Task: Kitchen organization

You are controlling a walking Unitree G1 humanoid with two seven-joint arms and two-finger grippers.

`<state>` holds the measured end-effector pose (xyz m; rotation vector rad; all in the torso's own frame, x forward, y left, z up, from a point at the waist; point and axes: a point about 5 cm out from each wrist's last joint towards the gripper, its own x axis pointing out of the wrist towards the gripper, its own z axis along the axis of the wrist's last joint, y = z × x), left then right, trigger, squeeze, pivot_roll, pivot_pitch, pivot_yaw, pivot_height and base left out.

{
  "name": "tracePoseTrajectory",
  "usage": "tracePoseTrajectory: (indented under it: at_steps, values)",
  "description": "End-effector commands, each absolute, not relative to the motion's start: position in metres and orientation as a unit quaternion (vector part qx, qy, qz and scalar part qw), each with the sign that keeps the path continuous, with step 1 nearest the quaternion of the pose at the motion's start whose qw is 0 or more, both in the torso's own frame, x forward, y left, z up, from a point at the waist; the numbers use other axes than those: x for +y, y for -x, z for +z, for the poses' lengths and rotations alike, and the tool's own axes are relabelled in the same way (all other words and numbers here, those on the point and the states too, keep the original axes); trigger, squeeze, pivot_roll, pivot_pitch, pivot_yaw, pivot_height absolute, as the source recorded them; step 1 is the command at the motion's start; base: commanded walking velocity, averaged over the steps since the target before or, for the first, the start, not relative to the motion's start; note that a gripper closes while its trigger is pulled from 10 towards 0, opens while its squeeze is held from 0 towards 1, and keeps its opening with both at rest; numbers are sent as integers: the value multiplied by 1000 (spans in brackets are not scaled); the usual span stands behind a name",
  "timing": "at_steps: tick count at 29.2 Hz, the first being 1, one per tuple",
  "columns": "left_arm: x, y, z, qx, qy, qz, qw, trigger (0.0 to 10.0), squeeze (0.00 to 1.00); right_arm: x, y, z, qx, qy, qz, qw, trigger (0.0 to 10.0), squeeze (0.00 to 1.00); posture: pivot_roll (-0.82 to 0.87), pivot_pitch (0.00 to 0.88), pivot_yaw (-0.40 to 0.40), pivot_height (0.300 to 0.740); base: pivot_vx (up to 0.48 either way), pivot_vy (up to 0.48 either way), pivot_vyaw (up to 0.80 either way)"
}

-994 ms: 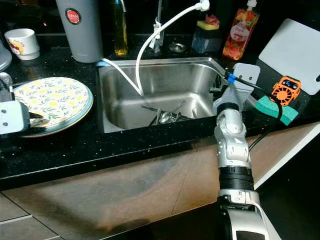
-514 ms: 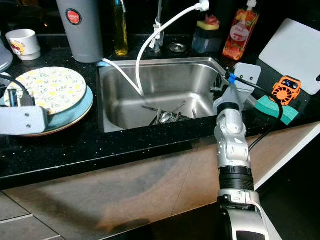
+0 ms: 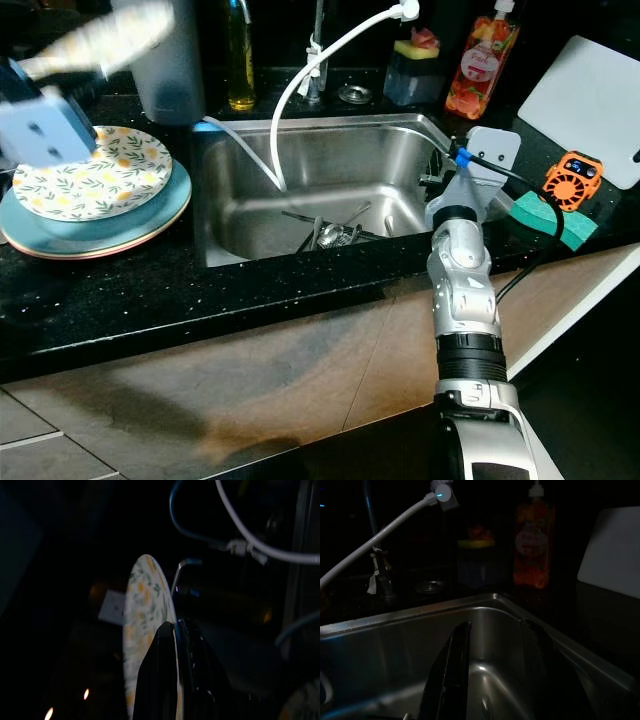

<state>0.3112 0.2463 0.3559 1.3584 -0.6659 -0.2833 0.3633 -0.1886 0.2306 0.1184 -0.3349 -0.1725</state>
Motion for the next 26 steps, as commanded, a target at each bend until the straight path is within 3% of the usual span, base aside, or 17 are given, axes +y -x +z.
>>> tracePoseTrajectory:
  at_steps: [1,6,7,8,15,18,20,21,22,23,24,25,26]
  values:
    - [219,-320,344,-320,-604,-171,710,10000,0,-191,-364,226,-160,-64,-93,981,10000,0,184,0,-74,740,0,0,0]
    - [199,-329,333,-326,-597,-198,706,10000,0,-191,-364,227,-162,-65,-93,980,10000,0,181,0,-75,740,0,0,0]
    - [183,-334,321,-323,-590,-226,705,10000,0,-191,-364,228,-164,-65,-94,980,10000,0,170,0,-66,740,0,0,0]
    - [162,-337,301,-316,-592,-270,690,10000,0,-194,-363,229,-167,-66,-99,979,10000,0,158,0,-60,740,0,0,0]
    - [122,-336,257,-299,-598,-372,644,10000,0,-202,-358,229,-171,-66,-117,976,10000,0,137,0,-46,740,0,0,0]
    - [92,-340,259,-299,-456,-408,733,10000,0,-202,-357,229,-172,-67,-120,975,10000,0,129,0,-38,740,0,0,0]
    - [86,-341,258,-293,-426,-416,748,10000,0,-202,-357,229,-173,-68,-120,975,10000,0,129,0,-38,740,0,0,0]
    - [84,-344,258,-285,-412,-418,758,10000,306,-201,-357,229,-175,-69,-120,975,10000,0,117,0,-35,740,0,0,0]
    - [84,-344,258,-285,-412,-418,758,10000,306,-201,-357,229,-175,-69,-120,975,10000,0,117,0,-35,740,0,0,0]
    - [83,-348,264,-277,-378,-414,780,10000,1000,-201,-356,230,-177,-68,-119,975,10000,0,117,0,-35,740,0,0,0]
    - [83,-348,264,-277,-378,-414,780,10000,1000,-201,-356,230,-177,-68,-119,975,10000,0,117,0,-35,740,0,0,0]
    - [88,-353,290,-292,-278,-383,831,10000,1000,-202,-355,230,-178,-68,-120,974,10000,0,117,0,-39,740,0,0,0]
    - [97,-354,316,-313,-202,-368,852,10000,0,-204,-355,230,-179,-67,-121,974,10000,0,120,0,-41,740,0,0,0]
